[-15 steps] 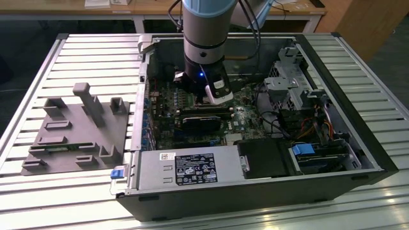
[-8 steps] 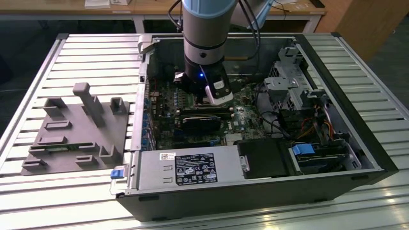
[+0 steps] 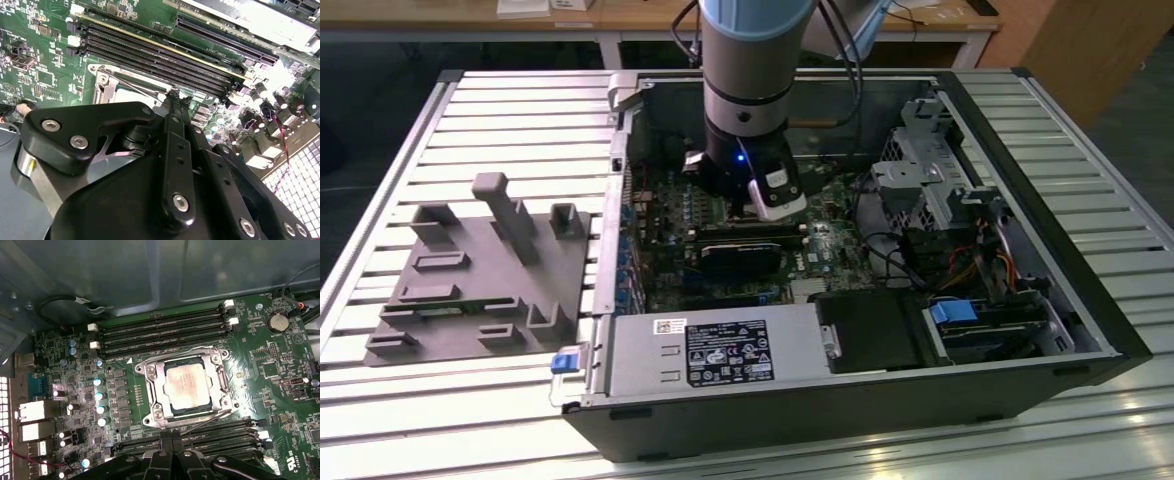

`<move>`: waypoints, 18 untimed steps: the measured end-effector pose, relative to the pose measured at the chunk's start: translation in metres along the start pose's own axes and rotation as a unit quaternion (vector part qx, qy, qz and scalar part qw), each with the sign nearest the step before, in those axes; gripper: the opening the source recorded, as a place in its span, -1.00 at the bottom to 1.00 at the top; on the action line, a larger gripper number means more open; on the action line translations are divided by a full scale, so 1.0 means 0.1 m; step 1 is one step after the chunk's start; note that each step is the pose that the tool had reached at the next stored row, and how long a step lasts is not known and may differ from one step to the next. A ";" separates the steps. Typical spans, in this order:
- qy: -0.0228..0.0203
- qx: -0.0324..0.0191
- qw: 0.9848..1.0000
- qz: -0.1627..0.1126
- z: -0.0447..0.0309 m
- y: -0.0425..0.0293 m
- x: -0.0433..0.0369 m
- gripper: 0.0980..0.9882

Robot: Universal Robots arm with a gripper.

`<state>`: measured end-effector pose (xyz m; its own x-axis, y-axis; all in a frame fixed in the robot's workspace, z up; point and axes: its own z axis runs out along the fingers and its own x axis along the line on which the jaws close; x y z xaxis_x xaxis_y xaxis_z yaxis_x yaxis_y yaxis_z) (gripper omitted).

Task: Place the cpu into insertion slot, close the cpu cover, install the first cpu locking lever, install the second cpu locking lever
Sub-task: 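Install the second cpu locking lever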

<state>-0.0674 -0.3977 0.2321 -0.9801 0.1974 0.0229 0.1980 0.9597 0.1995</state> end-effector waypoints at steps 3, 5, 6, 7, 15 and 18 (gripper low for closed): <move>0.000 0.000 1.000 0.000 0.008 -0.001 0.000 -0.99; 0.000 0.000 1.000 0.000 0.013 -0.003 0.000 -0.99; 0.000 0.000 1.000 0.000 0.017 -0.003 0.000 -0.99; 0.000 0.000 1.000 0.000 0.018 -0.004 0.000 -0.99; 0.000 0.000 1.000 0.000 0.034 -0.008 0.003 -0.99; 0.000 0.000 1.000 0.000 0.043 -0.010 0.005 -0.99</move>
<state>-0.0680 -0.3977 0.2277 -0.9801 0.1974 0.0230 0.1980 0.9597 0.1995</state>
